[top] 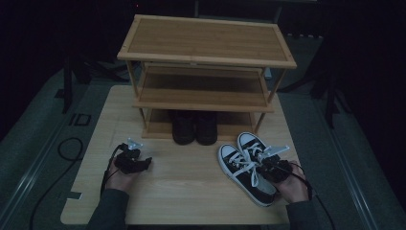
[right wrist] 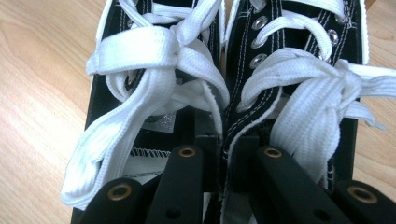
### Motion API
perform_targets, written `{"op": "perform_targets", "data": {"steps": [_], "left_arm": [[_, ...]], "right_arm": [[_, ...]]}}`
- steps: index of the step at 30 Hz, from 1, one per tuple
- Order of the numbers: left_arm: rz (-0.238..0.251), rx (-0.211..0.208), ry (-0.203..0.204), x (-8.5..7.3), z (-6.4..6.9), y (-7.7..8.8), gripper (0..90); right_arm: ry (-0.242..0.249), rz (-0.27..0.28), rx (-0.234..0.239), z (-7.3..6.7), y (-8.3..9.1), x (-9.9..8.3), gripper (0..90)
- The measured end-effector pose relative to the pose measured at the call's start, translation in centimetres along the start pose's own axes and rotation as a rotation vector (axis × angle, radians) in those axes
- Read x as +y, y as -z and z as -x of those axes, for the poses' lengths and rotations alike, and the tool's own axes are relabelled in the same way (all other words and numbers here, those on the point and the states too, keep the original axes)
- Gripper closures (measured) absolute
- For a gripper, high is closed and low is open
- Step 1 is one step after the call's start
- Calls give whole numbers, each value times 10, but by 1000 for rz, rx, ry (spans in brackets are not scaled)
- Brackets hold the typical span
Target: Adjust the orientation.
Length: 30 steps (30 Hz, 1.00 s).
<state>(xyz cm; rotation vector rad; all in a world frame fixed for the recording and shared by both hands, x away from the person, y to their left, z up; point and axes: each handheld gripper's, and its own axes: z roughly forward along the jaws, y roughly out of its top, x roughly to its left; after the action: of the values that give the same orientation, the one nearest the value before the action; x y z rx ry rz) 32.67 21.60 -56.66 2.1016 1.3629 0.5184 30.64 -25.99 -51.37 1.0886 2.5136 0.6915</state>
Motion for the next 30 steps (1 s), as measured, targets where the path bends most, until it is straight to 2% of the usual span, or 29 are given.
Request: {"op": "perform_targets", "data": {"steps": [6,7,9,15,20,23,30], "left_arm": [[2,1,0,0,0,0,441],[2,0,-1,0,0,0,441],[1,1,-1,0,0,0,441],[1,1,0,0,0,0,441],[3,2,0,0,1,0,441],[3,0,-2,0,0,0,441],[5,0,-2,0,0,0,440]], "right_arm": [[-13,8,21,5,-1,-1,819],[-27,8,30,7,-2,-1,780],[-41,8,45,8,-3,-1,775],[-46,1,61,10,-8,-1,733],[-31,-6,75,11,-9,0,793],[-51,5,97,16,-8,-3,839],[-44,10,118,22,-3,-1,849]]}}
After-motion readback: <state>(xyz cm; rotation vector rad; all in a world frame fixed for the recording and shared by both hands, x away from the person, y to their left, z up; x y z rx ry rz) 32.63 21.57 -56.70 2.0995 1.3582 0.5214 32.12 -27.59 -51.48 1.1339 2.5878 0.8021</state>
